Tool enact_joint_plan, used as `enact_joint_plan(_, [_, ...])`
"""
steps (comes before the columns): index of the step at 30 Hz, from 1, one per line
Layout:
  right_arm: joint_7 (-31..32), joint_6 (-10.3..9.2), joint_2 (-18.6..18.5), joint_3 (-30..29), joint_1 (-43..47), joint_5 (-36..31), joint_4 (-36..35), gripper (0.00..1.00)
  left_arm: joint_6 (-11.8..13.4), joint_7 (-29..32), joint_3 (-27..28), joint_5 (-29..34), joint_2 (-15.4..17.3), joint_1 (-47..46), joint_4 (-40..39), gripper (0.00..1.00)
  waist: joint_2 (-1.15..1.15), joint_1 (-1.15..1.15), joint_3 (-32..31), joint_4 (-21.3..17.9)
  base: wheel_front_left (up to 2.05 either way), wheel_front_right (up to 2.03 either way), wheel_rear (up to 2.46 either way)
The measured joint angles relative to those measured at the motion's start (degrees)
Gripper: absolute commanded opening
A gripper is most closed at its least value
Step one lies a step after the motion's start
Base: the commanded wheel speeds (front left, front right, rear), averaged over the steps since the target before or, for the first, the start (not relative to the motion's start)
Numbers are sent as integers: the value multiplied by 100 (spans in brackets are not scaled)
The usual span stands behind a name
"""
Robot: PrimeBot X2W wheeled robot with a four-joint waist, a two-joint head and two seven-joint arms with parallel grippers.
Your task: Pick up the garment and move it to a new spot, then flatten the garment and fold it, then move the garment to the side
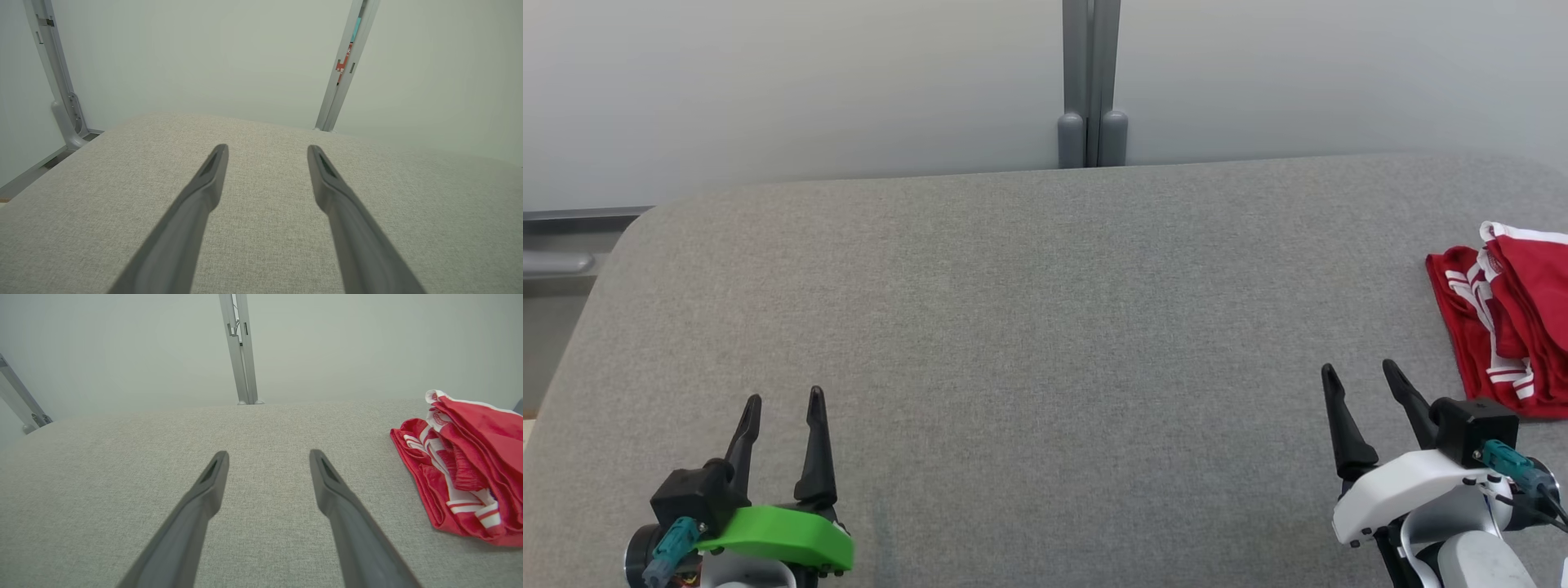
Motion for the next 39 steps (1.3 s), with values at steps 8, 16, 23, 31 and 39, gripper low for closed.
enact_joint_plan(8, [-44,0,35,4,0,-7,-30,100,-12,0,-52,0,-2,-8,-8,100,0,0,24,-41,0,0,0])
enact_joint_plan(16, [-33,0,70,32,3,-5,-7,100,-16,0,-59,1,-3,-15,-10,100,0,0,34,-52,0,0,0])
enact_joint_plan(23, [-34,0,81,47,3,3,21,100,-31,0,-48,1,-4,-15,-11,100,0,0,35,-62,0,0,0])
enact_joint_plan(31, [-23,1,164,47,163,3,312,0,-31,37,-62,-2,-44,116,275,0,0,0,34,-64,0,0,0])
enact_joint_plan(39, [101,1,191,-13,214,722,415,0,-31,254,2,-671,-55,162,328,0,0,0,39,-65,0,0,0])
